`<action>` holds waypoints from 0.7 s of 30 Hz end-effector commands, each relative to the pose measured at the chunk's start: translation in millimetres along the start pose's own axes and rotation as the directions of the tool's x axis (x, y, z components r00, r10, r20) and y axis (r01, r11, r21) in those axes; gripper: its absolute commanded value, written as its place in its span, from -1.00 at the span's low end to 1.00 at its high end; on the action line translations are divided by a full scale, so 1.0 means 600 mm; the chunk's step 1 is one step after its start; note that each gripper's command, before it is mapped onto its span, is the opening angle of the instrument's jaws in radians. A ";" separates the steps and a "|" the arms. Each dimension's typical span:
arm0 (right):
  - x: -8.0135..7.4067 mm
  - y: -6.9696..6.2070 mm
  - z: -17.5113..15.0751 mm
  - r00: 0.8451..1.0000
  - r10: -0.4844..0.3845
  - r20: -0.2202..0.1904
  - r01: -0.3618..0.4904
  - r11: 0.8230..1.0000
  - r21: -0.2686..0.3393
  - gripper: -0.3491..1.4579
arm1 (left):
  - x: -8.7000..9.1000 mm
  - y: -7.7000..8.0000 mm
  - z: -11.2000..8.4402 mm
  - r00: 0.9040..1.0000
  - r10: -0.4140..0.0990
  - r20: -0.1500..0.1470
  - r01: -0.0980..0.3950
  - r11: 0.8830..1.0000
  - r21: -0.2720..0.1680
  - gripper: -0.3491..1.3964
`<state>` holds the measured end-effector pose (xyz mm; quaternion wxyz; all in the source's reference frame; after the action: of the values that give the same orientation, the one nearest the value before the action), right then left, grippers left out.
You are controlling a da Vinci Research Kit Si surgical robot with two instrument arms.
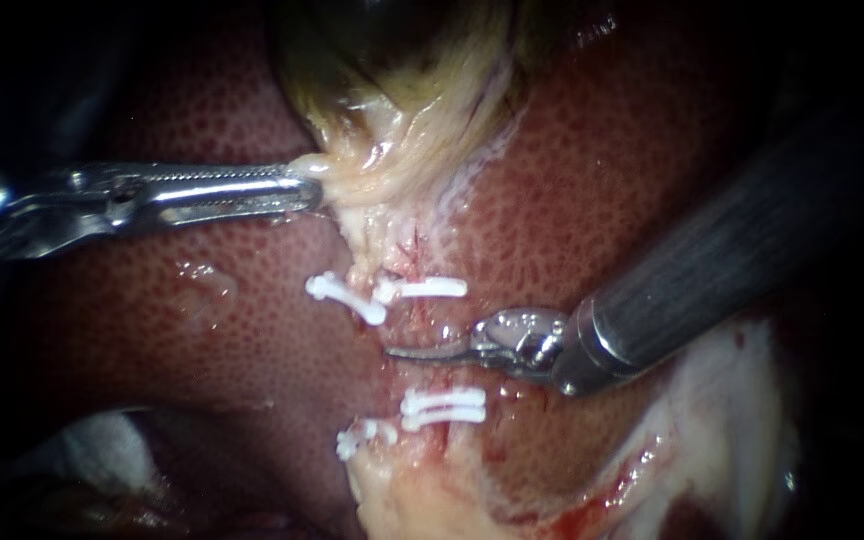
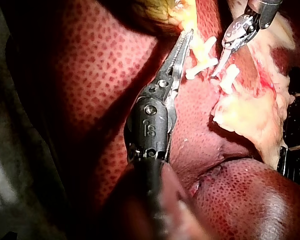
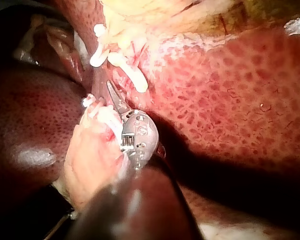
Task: Go back from the cut right tube
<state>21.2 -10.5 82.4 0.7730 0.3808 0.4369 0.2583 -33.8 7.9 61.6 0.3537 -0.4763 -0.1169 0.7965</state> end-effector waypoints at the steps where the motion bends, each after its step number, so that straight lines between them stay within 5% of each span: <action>1: -0.0001 -0.0001 0.0001 1.000 -0.002 0.001 0.002 1.000 0.003 -1.00 | 0.0000 0.0000 0.0000 1.000 0.000 0.000 0.000 1.000 0.000 -1.00; 6: -0.0001 -0.0006 0.0003 1.000 -0.008 -0.001 0.008 1.000 0.013 -0.94 | -0.0002 0.0000 0.0000 1.000 0.000 0.000 0.000 1.000 0.001 -1.00; 10: 0.0000 -0.0008 0.0005 1.000 -0.011 -0.011 0.012 1.000 0.019 -0.03 | -0.0002 0.0000 0.0000 1.000 0.000 0.000 0.000 1.000 0.000 -1.00; 13: 0.0001 -0.0008 0.0006 1.000 -0.021 -0.020 0.021 0.999 0.037 0.39 | -0.0002 0.0000 0.0000 1.000 0.000 0.000 0.000 1.000 0.000 -1.00; 21: 0.0001 -0.0012 0.0007 0.999 -0.043 -0.034 0.045 0.996 0.083 0.62 | -0.0003 -0.0002 0.0000 1.000 0.001 0.000 -0.001 1.000 0.000 -1.00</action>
<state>21.7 -11.1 82.0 0.7546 0.3987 0.4681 0.2289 -33.7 7.8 61.8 0.3534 -0.4763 -0.1167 0.7966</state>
